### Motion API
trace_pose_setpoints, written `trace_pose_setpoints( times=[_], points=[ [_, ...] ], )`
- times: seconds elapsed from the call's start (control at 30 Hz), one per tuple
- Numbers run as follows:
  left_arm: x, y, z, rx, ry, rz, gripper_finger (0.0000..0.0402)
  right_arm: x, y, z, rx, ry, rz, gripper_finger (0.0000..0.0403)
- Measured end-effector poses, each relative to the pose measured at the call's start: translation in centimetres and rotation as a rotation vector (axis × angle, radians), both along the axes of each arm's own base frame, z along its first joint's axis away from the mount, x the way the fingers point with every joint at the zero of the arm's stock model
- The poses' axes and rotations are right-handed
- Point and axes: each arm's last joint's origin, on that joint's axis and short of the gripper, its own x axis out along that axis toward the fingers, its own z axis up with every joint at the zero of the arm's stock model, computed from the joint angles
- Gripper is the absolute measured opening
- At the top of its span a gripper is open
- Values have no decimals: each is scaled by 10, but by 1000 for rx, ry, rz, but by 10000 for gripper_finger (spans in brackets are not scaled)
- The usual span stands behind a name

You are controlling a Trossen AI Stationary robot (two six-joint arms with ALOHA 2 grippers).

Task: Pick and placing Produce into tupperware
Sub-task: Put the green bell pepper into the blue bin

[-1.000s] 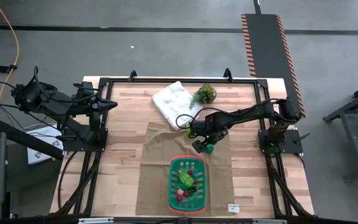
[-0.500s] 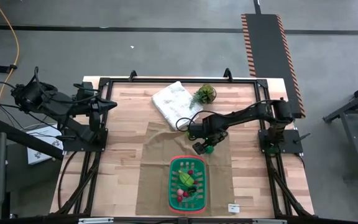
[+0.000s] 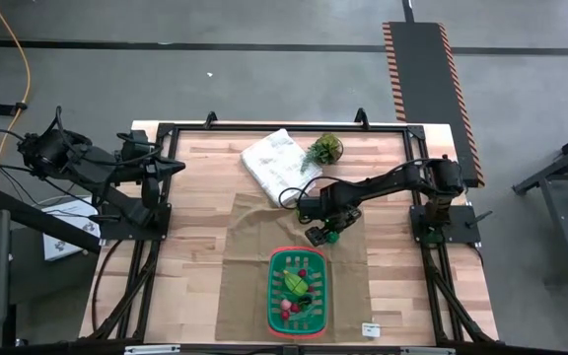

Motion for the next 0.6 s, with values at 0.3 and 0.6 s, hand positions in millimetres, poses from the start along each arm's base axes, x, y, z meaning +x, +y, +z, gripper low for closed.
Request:
trace_pose_setpoints(
  times=[0.3, 0.6],
  points=[
    [0, 0, 0, 0, 0, 0, 1, 0, 0, 0, 7, 1, -5, 288],
    [0, 0, 0, 1, 3, 0, 0, 0, 0, 0, 10, 5, -22, 238]
  ],
)
